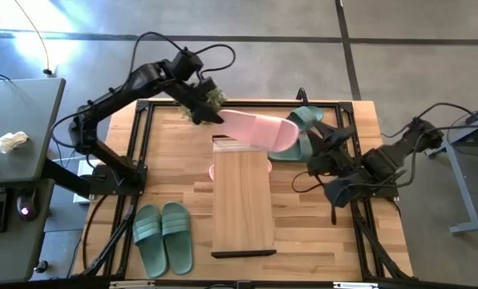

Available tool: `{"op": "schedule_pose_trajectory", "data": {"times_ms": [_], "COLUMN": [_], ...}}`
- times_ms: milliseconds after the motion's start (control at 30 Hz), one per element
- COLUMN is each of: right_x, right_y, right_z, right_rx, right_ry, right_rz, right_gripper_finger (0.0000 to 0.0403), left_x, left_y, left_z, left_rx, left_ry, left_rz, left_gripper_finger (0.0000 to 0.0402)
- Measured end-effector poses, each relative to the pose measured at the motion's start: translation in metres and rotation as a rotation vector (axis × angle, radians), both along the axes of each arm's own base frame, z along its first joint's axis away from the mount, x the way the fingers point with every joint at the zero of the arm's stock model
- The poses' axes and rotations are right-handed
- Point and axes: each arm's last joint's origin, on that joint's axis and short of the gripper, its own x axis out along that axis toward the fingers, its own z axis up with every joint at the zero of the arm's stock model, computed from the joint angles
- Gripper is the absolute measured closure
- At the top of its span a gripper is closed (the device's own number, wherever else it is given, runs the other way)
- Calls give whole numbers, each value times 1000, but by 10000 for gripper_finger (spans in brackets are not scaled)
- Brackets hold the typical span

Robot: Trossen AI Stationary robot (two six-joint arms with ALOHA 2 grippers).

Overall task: Pick and place slides into the shelf
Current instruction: Put the pink slide under the shelf aligned with the other pink slide

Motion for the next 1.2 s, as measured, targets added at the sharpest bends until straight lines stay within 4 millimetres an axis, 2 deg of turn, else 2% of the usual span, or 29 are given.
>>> {"op": "schedule_pose_trajectory", "data": {"times_ms": [133, 267, 467, 567, 900, 1200], "right_x": [-10, -19, -26, -29, -32, -37], "right_y": [-1, -5, -9, -11, -12, -15], "right_z": [3, 3, -4, -6, -11, -15], "right_rx": [86, 162, 291, 314, 433, 513], "right_ry": [-123, -175, -134, -122, -119, -109], "right_rz": [24, 48, 88, 84, 83, 56], "right_gripper_finger": [193, 199, 208, 213, 228, 236], "left_x": [-26, -56, -106, -124, -153, -160], "left_y": [-6, -16, -40, -50, -65, -62], "left_z": [7, 19, 25, 28, 40, 39], "left_rx": [9, -3, -36, -46, 4, 135], "left_ry": [72, 94, 266, 315, 306, 425], "left_rz": [67, 118, 218, 264, 469, 612], "left_gripper_finger": [372, 372, 372, 372, 372, 373]}}
